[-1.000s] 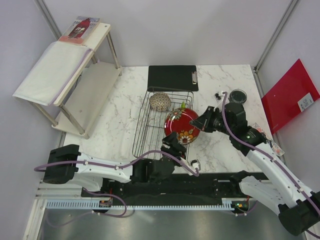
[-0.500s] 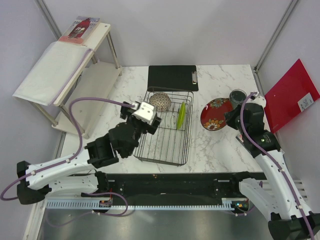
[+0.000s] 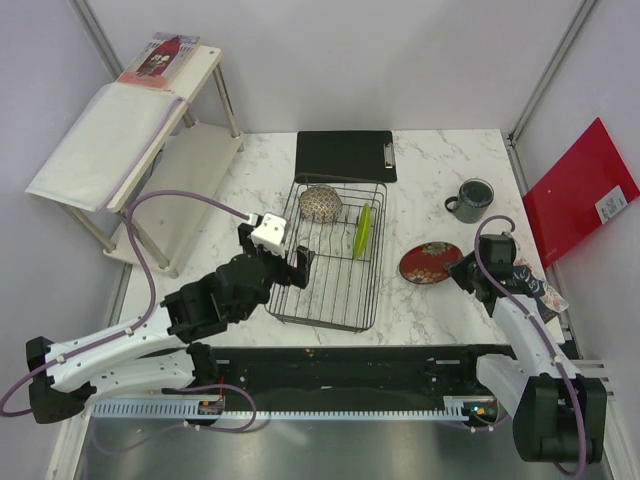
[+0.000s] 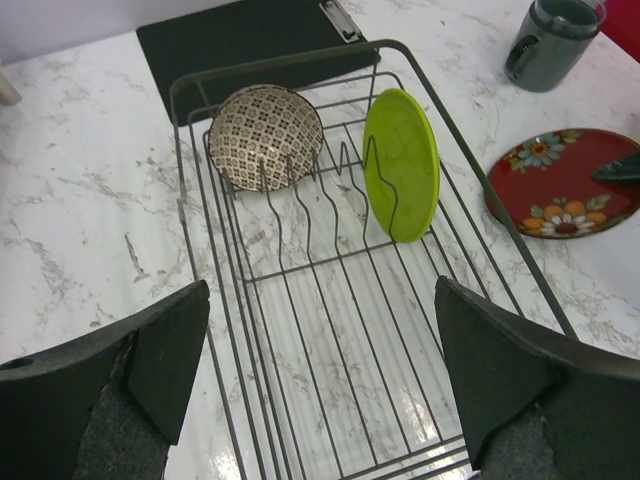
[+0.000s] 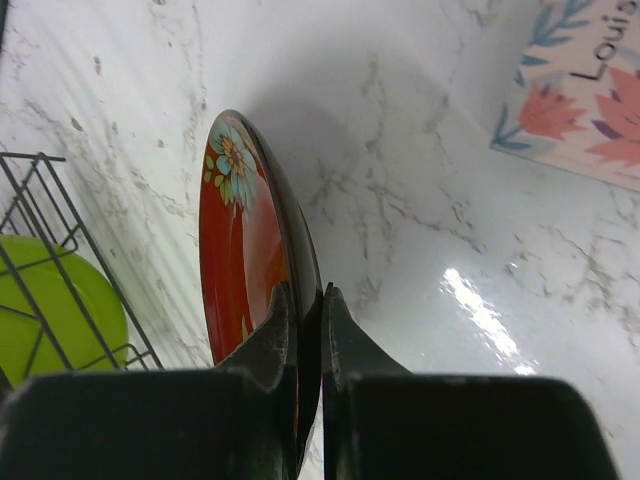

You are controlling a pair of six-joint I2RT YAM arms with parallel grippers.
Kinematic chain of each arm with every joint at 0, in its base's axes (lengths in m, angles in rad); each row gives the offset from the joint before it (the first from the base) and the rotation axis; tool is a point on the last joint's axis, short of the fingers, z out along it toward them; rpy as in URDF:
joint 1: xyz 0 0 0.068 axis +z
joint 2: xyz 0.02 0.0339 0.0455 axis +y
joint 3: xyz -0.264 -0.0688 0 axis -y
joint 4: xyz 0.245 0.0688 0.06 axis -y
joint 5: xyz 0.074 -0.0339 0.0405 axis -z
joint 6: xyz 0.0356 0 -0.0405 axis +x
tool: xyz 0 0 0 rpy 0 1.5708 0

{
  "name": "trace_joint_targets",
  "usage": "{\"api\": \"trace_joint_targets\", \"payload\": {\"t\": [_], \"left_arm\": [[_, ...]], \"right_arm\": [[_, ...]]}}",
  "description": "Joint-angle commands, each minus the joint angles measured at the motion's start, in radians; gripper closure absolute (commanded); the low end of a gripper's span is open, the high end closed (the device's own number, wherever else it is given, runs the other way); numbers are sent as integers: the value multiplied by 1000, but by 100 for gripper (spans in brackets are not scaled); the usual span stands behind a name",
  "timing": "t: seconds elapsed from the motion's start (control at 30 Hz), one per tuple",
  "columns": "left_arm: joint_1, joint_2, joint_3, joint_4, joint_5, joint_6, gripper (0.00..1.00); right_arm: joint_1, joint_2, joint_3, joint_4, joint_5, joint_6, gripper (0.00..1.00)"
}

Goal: Unload the mixed dishes from the dish rack
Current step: Place the plate at the center of the board.

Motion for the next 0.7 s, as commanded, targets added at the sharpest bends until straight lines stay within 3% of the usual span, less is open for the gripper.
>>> {"api": "trace_joint_targets", "payload": {"t": [0.0,0.2,0.3,0.33,0.43,0.67], "left_arm": [[3,-17,-15,8,50,-108,1],[5,-17,-28,2,87,-142,1],[5,-10,-29,-7,91,-149,1],[5,-7,-29,-10,93,-151,1],[5,2,-31,-15,93,-152,1],[5,46,-23,-26,111,-171,1]], "right_arm": [[-2,56,19,212,-28,62,100],[-4,206,62,201,-11,5,100],[-4,289,76,187,-59,-27,76],[-4,300,72,187,-73,-32,62],[-4,310,50,186,-83,-58,47],[-4,291,24,160,-72,-101,36]]}}
